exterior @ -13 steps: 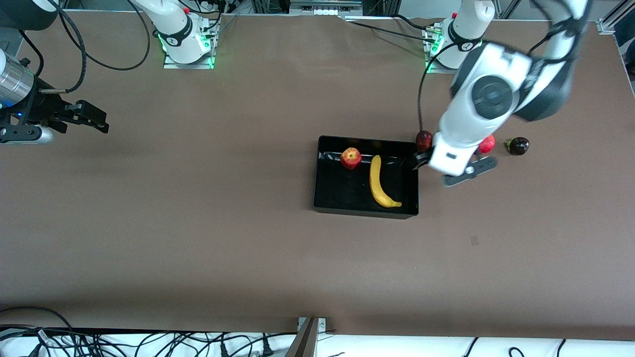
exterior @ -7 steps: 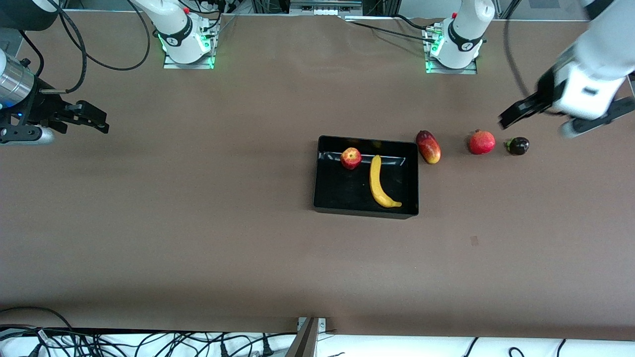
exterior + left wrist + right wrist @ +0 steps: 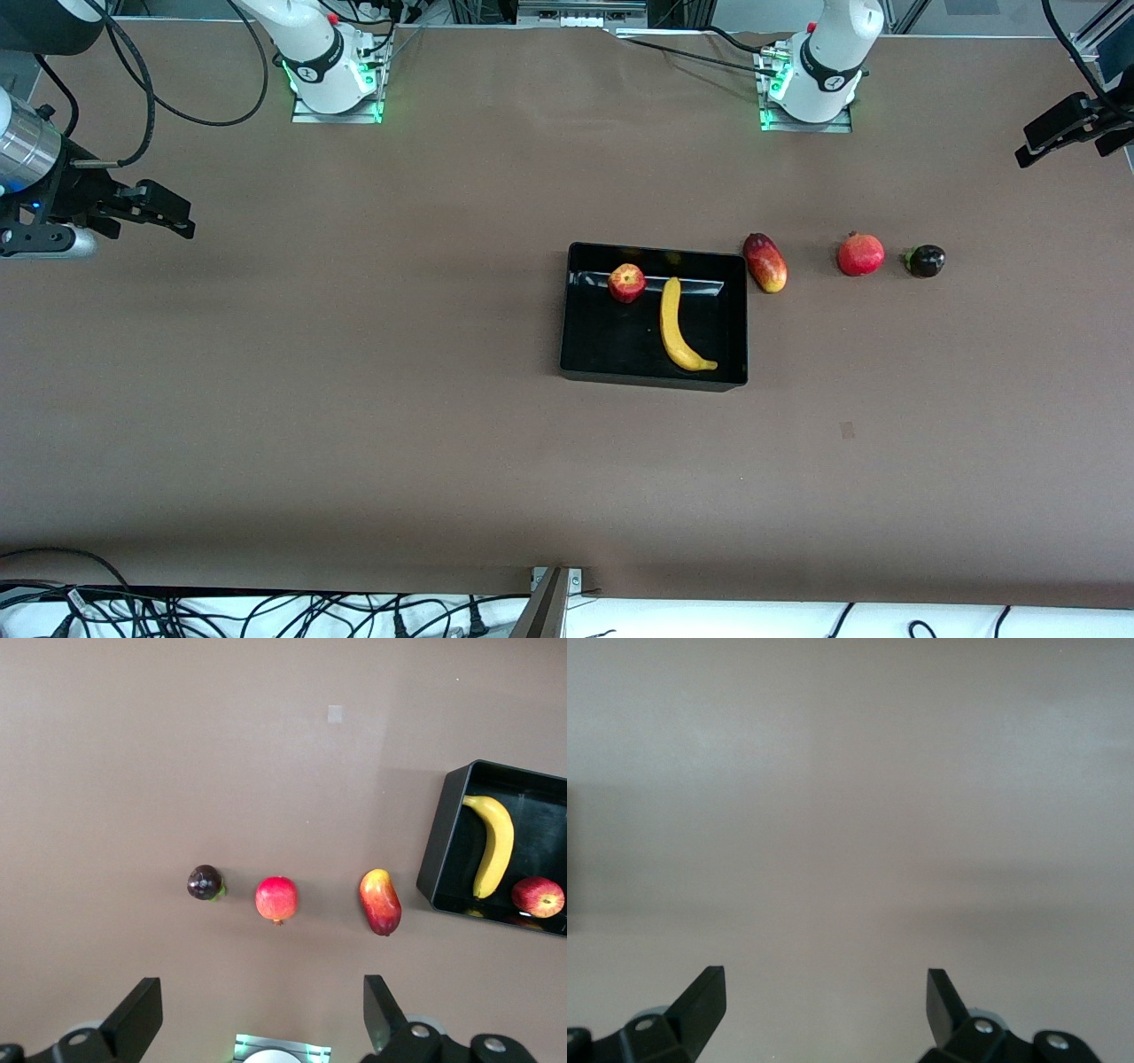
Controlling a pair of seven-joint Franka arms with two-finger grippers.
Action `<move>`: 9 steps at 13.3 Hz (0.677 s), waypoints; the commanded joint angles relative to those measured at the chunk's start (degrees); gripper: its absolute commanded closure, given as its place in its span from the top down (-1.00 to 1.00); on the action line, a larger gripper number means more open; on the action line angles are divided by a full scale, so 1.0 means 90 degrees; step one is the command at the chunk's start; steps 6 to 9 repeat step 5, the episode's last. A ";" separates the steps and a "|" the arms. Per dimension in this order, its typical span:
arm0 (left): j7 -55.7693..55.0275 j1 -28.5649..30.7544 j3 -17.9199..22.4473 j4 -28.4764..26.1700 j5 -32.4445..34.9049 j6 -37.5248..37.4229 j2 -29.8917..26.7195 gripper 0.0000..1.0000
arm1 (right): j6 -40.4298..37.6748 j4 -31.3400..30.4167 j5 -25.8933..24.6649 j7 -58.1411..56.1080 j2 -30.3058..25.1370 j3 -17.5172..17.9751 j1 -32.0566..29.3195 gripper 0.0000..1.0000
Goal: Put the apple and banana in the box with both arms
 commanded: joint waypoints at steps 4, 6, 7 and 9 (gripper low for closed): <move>0.0729 0.0184 -0.0101 0.0067 0.0348 0.0306 0.0195 1.00 | -0.0033 0.0112 -0.0091 0.0037 0.0036 0.0087 -0.0077 1.00; 0.0719 0.0184 -0.0110 0.0067 0.0338 0.0306 0.0225 1.00 | -0.0033 0.0112 -0.0091 0.0037 0.0036 0.0087 -0.0077 1.00; 0.0719 0.0184 -0.0110 0.0067 0.0338 0.0306 0.0225 1.00 | -0.0033 0.0112 -0.0091 0.0037 0.0036 0.0087 -0.0077 1.00; 0.0719 0.0184 -0.0110 0.0067 0.0338 0.0306 0.0225 1.00 | -0.0033 0.0112 -0.0091 0.0037 0.0036 0.0087 -0.0077 1.00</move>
